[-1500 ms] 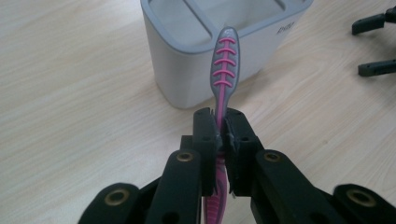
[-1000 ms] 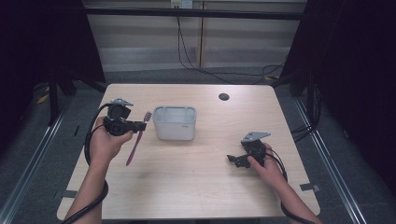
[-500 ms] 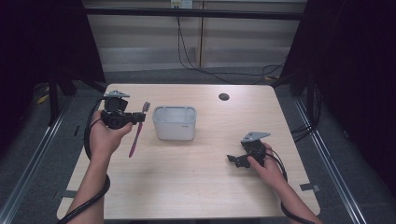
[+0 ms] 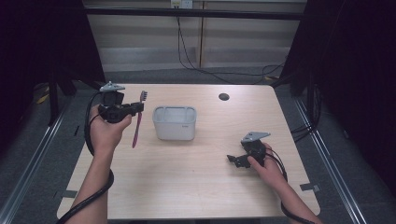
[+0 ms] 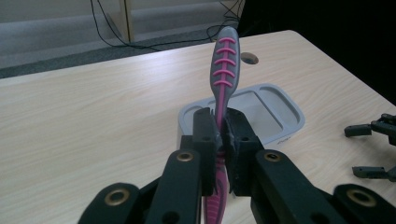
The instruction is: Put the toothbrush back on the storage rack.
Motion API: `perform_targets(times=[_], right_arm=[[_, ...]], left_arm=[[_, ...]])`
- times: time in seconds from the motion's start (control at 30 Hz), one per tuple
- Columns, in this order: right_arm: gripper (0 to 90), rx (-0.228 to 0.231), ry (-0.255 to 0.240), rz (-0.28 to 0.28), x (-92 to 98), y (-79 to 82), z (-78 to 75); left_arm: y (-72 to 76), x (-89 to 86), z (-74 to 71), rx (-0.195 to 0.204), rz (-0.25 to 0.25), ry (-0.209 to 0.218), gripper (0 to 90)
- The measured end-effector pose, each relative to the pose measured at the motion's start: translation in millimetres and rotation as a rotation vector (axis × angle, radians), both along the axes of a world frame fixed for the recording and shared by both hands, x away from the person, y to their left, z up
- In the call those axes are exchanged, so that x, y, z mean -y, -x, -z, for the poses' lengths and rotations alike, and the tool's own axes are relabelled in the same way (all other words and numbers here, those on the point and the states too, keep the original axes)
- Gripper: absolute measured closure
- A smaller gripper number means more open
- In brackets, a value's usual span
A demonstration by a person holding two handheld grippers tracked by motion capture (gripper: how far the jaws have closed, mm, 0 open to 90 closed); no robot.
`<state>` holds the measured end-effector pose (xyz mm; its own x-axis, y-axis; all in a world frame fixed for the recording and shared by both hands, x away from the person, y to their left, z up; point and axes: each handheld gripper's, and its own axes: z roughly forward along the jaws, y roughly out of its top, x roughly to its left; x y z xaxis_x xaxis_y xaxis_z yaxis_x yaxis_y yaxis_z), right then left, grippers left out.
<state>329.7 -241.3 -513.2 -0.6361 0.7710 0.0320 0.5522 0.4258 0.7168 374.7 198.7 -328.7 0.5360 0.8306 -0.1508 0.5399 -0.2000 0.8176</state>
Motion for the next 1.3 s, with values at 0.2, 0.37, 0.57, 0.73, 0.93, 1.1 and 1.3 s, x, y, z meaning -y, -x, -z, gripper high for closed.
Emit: perform_targets(times=[0.2,0.37,0.57,0.73,0.93,1.1,1.3], right_arm=[[11.1,0.004,0.001,-0.003,0.1,-0.3,0.1],[11.1,0.001,0.000,-0.001,0.0,-0.1,0.0],[11.1,0.007,0.001,-0.006,0.2,-0.5,0.2],[11.1,0.008,0.001,-0.008,0.2,-0.7,0.3],[11.1,0.007,0.001,-0.008,0.2,-0.5,0.2],[11.1,0.009,0.001,-0.009,0.2,-0.6,0.3],[11.1,0.006,0.000,-0.009,0.1,-0.5,0.2]], left_arm=[[-2.9,1.8,-1.8,0.034,-0.019,0.025,84.1],[-4.5,2.6,-4.2,0.059,-0.033,0.049,84.1],[-7.9,6.3,-7.8,0.072,-0.040,0.063,84.1],[-11.0,11.0,-13.0,0.092,-0.045,0.068,84.1],[-15.0,18.0,-15.6,0.106,-0.048,0.071,84.1],[-17.7,21.8,-16.9,0.117,-0.052,0.079,84.1],[-20.2,25.6,-19.9,0.130,-0.053,0.083,84.2]])
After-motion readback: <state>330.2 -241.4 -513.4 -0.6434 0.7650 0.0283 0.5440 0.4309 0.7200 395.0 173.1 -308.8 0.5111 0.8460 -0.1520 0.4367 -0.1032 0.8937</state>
